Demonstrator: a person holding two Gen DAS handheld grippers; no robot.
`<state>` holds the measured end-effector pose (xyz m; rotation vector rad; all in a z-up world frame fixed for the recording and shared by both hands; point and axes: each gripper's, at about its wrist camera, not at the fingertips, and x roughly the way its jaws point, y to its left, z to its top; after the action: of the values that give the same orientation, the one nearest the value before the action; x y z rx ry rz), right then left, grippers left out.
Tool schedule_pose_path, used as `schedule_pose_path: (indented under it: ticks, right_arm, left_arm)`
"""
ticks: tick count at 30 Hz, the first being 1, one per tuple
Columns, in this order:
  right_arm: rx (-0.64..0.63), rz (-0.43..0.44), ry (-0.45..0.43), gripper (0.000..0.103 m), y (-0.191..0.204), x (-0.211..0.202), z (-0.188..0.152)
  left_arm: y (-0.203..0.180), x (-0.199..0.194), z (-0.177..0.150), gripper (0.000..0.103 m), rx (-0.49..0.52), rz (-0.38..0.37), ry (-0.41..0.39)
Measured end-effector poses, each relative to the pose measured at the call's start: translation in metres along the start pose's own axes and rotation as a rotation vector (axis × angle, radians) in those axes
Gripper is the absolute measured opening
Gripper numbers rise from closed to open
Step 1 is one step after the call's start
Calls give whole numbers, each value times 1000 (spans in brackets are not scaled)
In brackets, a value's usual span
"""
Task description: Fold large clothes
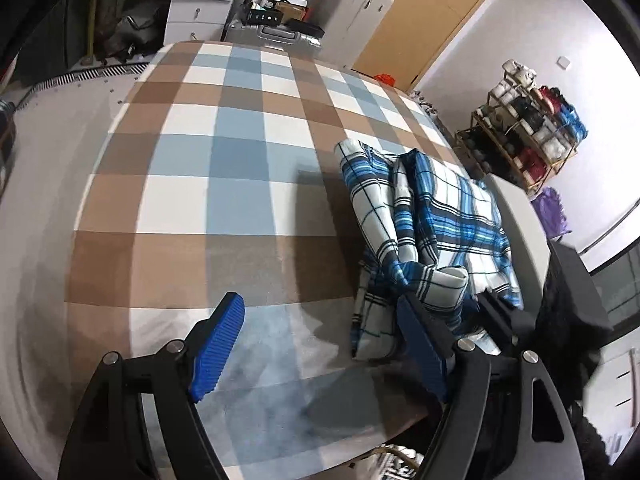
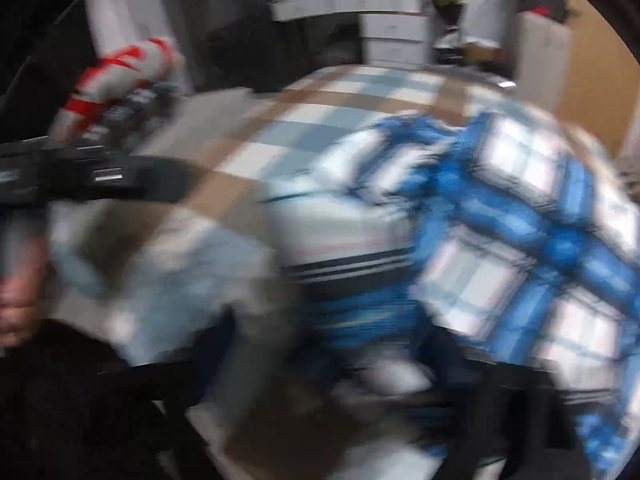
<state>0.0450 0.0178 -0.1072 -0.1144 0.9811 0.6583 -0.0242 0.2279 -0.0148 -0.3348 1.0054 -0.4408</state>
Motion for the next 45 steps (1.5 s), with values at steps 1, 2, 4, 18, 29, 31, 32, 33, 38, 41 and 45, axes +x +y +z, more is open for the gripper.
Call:
schedule_pose_path:
  ticks: [1, 2, 4, 18, 29, 31, 32, 33, 38, 41, 45]
  right_arm:
    - [-6, 27, -7, 101, 2, -6, -1]
    - [-6, 47, -6, 101, 2, -11, -4]
    - [37, 151, -14, 101, -6, -30, -8]
    - [573, 304, -306, 103, -156, -133, -56]
    - [621, 301, -306, 103, -167, -144, -62]
    - [624, 314, -286, 103, -167, -140, -63]
    - [624, 310, -275, 103, -166, -137, -63]
    - [623, 300, -269, 103, -167, -135, -64]
    - [634, 271, -213, 103, -167, -120, -64]
    - [685, 323, -186, 103, -174, -110, -67]
    - [760, 413, -131, 103, -183, -90, -72]
  left_arm:
    - [2, 1, 1, 75, -13, -16, 0]
    - [3, 0, 2, 75, -27, -16, -5]
    - [-2, -5, 6, 75, -32, -17, -7]
    - [-126, 107, 66, 76, 187, 121, 329]
    - [-148, 121, 94, 0, 167, 34, 315]
    - [-146, 110, 97, 0, 122, -40, 307]
    - [-144, 103, 100, 0, 94, -99, 306]
    - [-143, 95, 102, 0, 70, -151, 298]
    - [-128, 74, 96, 0, 23, -282, 288]
    - [-103, 80, 81, 0, -24, -308, 312]
    - [-61, 102, 67, 0, -134, -336, 344]
